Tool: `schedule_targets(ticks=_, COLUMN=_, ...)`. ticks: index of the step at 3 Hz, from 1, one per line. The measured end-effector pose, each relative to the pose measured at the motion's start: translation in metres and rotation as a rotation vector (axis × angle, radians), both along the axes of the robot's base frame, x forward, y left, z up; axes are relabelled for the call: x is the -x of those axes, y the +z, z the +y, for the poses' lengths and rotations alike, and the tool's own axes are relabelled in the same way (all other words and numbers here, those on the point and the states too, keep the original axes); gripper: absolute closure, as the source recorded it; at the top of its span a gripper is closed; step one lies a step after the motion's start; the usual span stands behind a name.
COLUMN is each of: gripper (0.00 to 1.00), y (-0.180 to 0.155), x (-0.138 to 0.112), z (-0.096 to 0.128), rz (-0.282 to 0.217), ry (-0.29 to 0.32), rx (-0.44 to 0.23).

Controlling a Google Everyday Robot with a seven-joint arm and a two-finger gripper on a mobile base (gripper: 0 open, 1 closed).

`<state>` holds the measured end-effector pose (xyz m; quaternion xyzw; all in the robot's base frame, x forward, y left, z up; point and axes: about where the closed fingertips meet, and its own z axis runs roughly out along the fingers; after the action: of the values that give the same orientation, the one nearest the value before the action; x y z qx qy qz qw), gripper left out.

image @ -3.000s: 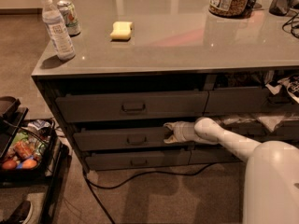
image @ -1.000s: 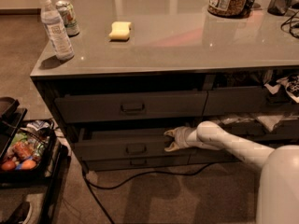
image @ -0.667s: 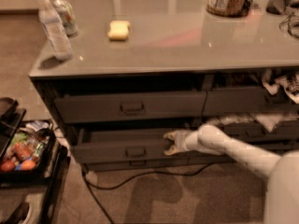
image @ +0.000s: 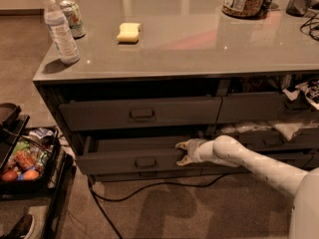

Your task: Open middle drawer

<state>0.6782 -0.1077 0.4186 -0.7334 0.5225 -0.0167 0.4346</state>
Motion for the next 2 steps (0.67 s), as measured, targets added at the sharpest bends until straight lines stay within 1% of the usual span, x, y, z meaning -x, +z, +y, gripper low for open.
schedule_targets(ticks=1, gripper=1.00, y=-0.0001, x=0.0101, z=0.0060, rz=-0.012, ry=0.006, rx=0.000)
schedule_targets(ticks=2, gripper=1.00, y=0.0001, x=0.0111, z=0.0041, rz=-0.012, ry=0.006, rx=0.000)
